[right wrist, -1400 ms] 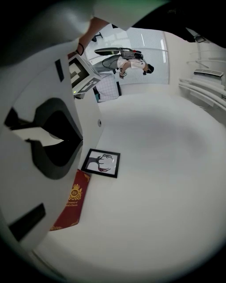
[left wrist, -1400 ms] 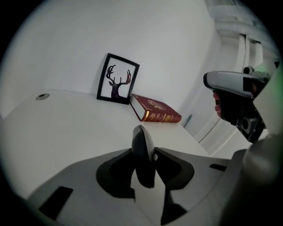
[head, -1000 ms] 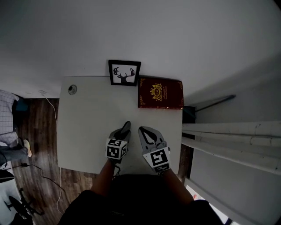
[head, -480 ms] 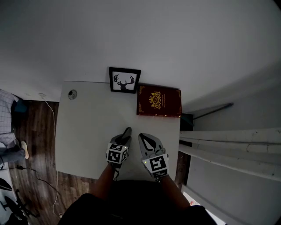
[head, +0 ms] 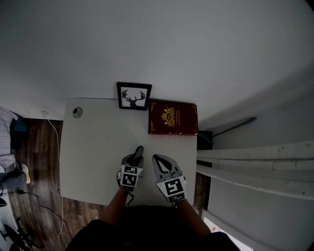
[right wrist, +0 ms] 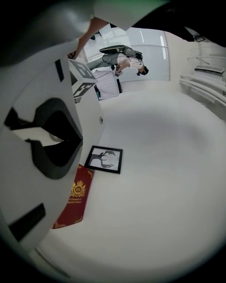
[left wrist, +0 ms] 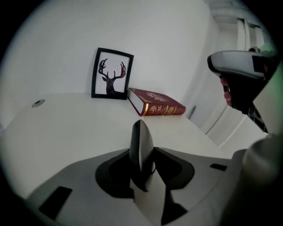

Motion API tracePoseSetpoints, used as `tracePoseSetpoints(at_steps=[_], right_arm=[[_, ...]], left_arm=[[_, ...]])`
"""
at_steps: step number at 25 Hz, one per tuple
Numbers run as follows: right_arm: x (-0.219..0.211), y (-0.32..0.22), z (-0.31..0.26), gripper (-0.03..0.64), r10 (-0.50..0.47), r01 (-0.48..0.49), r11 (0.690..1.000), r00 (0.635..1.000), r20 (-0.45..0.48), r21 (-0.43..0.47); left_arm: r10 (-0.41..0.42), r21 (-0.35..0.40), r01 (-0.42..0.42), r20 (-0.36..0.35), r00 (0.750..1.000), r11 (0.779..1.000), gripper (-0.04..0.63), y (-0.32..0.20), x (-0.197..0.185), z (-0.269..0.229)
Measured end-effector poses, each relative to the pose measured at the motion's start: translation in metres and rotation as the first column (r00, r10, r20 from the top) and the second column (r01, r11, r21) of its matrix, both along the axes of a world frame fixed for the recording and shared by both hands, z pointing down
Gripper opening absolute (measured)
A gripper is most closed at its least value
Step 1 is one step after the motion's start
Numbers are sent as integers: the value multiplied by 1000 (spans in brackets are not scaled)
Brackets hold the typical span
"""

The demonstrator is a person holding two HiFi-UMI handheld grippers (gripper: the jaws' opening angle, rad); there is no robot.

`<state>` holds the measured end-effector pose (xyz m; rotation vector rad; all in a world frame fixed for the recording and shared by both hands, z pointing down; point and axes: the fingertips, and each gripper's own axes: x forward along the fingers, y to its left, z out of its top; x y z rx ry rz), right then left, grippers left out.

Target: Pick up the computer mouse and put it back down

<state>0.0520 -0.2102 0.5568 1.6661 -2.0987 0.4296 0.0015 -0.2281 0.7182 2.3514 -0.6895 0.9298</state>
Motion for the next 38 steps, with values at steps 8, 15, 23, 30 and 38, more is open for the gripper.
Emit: tracePoseSetpoints(at_steps=[8,15,23,30,38], right_arm=[[-7,0,-4,20,-17,17,1000,1000,-12,0],[-10,-1,-4,20,-25,25,1000,1000,-12,10],[-15,0,-8,20,-18,18,1000,1000,9,-1],[-15,3,-4,20,-30,30,1000,999,-16,2],[-20,5,-8,20,-37,37,999,999,-14,17]], left_arm=[[11,23,-11,14,1000,1000,166,-3,-1,-4],[1,57,-3,39,999,998,172,-10,-7,-7],[0,84,-3,44,999,996,189,-12,-12,-13],[-13,88,8,48,999,996,198,-12,-16,-14],[-29,103,25,42,999,994,198,-11,-22,-21]])
